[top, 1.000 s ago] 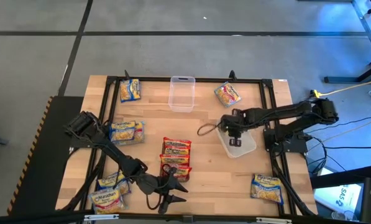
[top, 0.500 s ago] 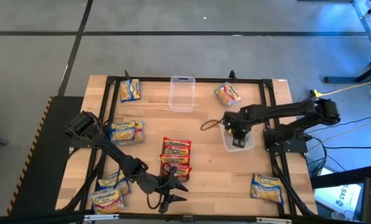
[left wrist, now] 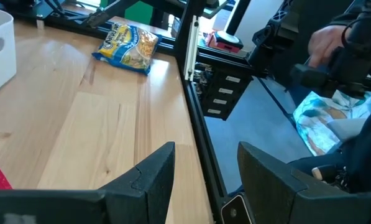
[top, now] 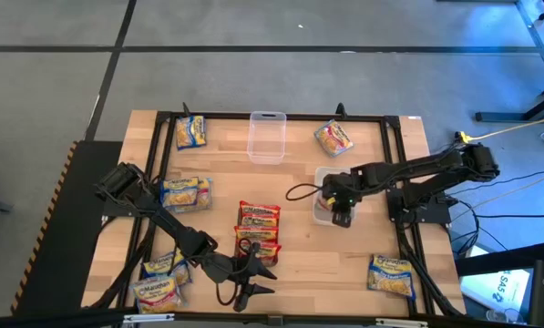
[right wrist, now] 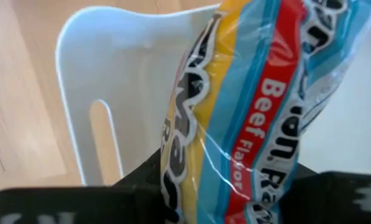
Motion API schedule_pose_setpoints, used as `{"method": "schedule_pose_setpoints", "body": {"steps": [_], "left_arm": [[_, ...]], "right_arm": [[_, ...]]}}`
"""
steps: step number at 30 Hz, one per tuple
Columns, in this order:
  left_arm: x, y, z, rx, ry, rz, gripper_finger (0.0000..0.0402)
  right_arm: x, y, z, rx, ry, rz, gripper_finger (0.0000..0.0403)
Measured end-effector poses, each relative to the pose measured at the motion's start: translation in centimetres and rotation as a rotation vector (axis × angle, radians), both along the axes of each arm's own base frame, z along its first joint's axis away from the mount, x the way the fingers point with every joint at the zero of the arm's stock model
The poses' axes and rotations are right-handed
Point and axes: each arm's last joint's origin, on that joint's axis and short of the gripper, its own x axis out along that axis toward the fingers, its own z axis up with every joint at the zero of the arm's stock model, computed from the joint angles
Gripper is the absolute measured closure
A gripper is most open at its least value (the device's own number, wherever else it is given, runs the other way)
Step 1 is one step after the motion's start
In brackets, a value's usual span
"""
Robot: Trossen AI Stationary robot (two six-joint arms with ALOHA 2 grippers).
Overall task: Sort Maruchan noodles
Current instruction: Put the light blue noodle pack into the white bin
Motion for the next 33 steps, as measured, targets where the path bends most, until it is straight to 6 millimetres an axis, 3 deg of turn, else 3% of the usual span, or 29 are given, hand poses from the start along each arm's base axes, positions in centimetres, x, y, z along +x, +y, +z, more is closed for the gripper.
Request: {"method": "schedule_pose_setpoints", "body": {"steps": [18, 27, 33], "left_arm": [[0.0, 0.1, 0.0, 0.003, -0.001, -0.001, 0.0233], [0.0, 0.0, 0.0, 0.009, -0.001, -0.017, 0.0233], [0.0, -0.1, 0.1, 0.014, -0.007, -0.041, 0.0233]], "right_arm": [[-0.2, -5.0, 0.4, -0.114, -0.018, 0.075, 0.0288], [-0.2, -5.9, -0.7, -0.232, 0.019, 0.046, 0.0287], [-0.1, -6.0, -0.5, -0.254, 0.018, 0.041, 0.0232]]}}
